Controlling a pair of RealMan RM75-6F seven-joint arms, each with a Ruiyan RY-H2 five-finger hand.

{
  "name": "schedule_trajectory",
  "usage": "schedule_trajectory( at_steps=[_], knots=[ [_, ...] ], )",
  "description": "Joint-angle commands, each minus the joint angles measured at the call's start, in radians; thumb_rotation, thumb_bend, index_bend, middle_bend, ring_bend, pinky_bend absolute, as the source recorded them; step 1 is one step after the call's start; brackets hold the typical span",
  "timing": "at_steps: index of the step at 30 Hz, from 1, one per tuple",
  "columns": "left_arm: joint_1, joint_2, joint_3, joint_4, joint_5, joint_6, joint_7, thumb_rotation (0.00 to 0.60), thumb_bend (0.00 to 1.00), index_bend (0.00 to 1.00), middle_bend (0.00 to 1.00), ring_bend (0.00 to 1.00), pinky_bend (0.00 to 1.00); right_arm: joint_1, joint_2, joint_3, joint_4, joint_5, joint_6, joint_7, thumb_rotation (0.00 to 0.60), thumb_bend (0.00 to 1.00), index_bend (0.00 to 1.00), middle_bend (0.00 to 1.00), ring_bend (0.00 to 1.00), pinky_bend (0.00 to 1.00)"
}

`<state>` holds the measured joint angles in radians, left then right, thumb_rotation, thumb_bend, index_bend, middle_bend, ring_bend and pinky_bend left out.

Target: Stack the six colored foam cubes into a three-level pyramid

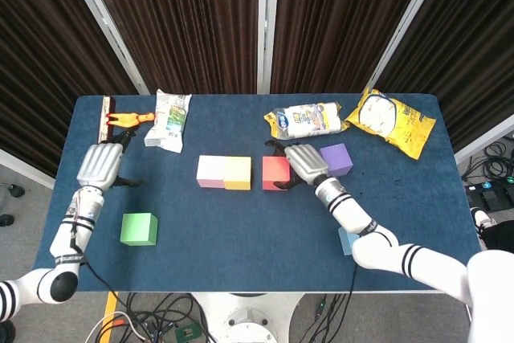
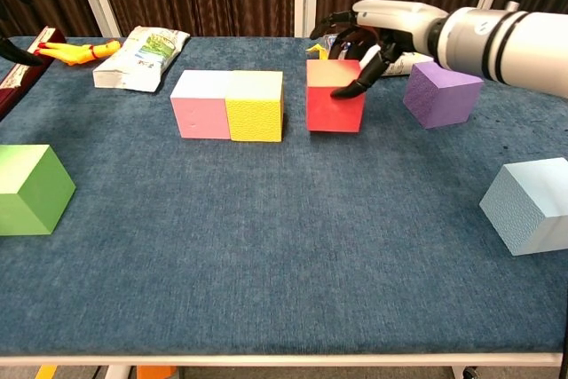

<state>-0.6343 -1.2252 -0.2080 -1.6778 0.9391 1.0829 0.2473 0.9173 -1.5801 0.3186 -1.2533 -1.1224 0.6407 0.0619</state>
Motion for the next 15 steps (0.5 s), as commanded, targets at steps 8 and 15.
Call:
schedule_trajectory(
  at_steps=[8,15],
  knots=[
    [0.000,-0.005,-0.004,0.010,0.000,-0.007,-0.004,0.600,0.00,0.08,0.16,0.20,0.32,0.053,-0.041,-0.001,0.080,0.009,-0.047,0.028,0.600,0.15,0.15,0.37,0.31,0.23],
    [0.000,-0.008,-0.007,0.016,0.001,-0.013,-0.007,0.600,0.00,0.08,0.16,0.20,0.32,0.071,-0.070,-0.008,0.112,-0.001,-0.047,0.046,0.600,0.15,0.15,0.37,0.31,0.23]
  ],
)
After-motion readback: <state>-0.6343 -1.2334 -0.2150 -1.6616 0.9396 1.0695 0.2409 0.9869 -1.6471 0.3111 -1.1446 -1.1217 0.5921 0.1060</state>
